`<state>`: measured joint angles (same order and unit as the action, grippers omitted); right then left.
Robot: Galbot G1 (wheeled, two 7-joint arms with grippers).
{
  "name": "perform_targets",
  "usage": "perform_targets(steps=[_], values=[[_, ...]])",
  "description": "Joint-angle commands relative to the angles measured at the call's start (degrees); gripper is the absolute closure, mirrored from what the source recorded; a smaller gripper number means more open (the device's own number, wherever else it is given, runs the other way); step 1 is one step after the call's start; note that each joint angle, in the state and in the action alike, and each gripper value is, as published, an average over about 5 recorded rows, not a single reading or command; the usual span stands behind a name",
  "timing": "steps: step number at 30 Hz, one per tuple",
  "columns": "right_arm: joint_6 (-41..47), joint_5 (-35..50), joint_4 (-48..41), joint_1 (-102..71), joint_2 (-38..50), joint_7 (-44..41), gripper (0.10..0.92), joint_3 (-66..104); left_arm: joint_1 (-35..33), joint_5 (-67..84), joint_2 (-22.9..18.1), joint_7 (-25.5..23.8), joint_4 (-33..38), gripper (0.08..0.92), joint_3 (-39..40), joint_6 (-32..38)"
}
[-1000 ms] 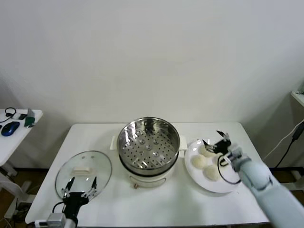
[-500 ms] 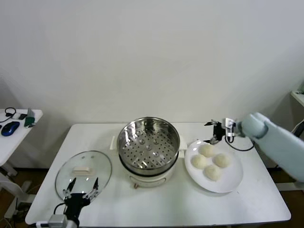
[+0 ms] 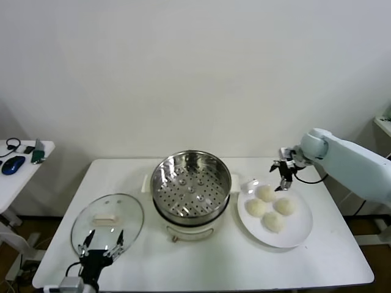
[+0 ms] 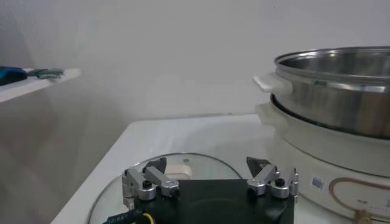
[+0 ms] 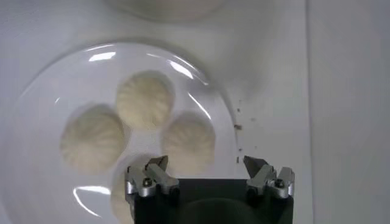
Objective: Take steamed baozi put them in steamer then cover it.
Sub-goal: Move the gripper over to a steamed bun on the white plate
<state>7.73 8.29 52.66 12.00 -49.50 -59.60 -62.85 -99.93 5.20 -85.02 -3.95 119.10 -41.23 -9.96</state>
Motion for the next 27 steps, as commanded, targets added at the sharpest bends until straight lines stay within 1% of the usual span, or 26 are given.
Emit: perform_targets(steps=[1, 10, 16, 18, 24, 27], values=[[0.62, -0.86, -4.05, -1.10, -2.97, -1.60, 0.203, -1.93, -0.09, -0.22, -0.11, -0.04, -0.02, 0.177, 0.09, 0.01], [0.81, -1.96, -8.69, -3.74, -5.31, 0.03, 0.203, 1.08, -0.04, -0.64, -0.07, -0.04, -0.31, 0.177, 0.20, -0.01], [1.05, -1.49, -9.38, -4.68, -6.08, 0.63, 0.203, 2.76, 0.03, -0.66, 0.02, -0.03, -0.39, 0.177, 0.31, 0.02], [0.99, -1.30, -9.95, -4.88, -6.52, 1.01, 0.214, 3.30, 0.03, -0.67, 0.03, -0.01, -0.43, 0.177, 0.40, 0.05], [0.86, -1.67, -10.48, -4.79, -7.20, 0.99, 0.342, 3.45, -0.07, -0.85, -0.09, 0.04, -0.31, 0.177, 0.79, 0.10], [0.82, -1.75, -9.93, -4.51, -7.08, 0.69, 0.368, 3.22, -0.25, -0.97, -0.17, 0.09, -0.19, 0.177, 0.96, 0.17]])
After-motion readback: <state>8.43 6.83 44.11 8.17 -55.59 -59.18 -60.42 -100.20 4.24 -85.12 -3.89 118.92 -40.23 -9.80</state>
